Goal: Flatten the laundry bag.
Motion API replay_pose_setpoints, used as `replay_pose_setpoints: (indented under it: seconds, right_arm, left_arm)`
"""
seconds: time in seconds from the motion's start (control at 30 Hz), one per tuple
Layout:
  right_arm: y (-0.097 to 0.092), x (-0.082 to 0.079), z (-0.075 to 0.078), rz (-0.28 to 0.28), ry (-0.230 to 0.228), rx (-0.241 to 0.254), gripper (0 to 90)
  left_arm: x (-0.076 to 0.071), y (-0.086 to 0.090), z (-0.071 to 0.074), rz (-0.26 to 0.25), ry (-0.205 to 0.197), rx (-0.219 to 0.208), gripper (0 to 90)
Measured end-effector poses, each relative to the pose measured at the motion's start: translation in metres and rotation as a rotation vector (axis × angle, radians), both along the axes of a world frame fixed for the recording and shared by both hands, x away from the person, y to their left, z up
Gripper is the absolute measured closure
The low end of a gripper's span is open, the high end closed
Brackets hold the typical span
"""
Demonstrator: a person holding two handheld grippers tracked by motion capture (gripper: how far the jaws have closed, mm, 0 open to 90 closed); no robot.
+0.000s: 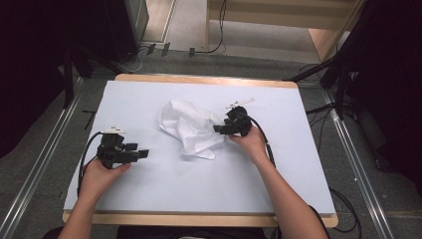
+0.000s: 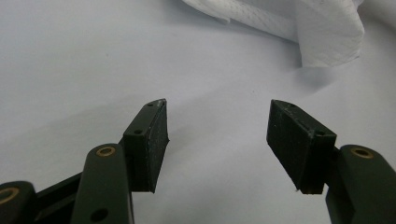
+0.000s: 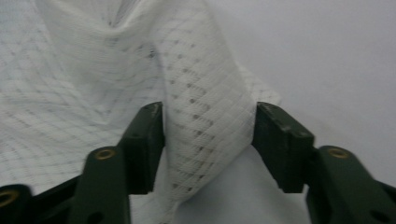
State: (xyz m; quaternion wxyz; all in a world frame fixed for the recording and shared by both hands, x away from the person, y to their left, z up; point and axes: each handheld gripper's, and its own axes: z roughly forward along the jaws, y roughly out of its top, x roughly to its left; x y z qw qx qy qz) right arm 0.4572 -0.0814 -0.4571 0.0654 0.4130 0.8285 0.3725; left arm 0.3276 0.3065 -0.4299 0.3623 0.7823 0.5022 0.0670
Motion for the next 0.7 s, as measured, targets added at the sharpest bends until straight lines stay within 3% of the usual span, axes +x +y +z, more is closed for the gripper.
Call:
replay_pose_setpoints:
  seconds: [0.07,0.2,0.33,0.43,0.53,0.7]
  right_arm:
    - [0.002,0.0,-0.001,0.009,0.003,-0.008,53.9]
    - [0.012,-0.003,-0.002,0.054,-0.043,-0.057,80.3]
    - [0.014,-0.005,0.004,0.058,-0.052,-0.027,85.4]
    - [0.015,-0.01,0.016,0.071,-0.09,0.005,85.5]
    - [0.018,-0.02,0.032,0.105,-0.125,0.052,85.5]
    - [0.029,-0.036,0.047,0.163,-0.166,0.066,84.2]
  left_arm:
    - [-0.001,0.002,0.0,0.008,0.002,0.001,39.3]
    - [-0.003,0.004,0.0,0.017,0.001,0.001,39.3]
    - [-0.003,0.005,0.001,0.016,0.005,0.001,39.4]
    - [-0.003,0.006,0.0,0.022,0.006,-0.006,39.7]
    - [-0.002,0.009,0.001,0.026,0.009,-0.007,40.1]
    - [-0.003,0.014,0.003,0.04,0.01,-0.015,40.6]
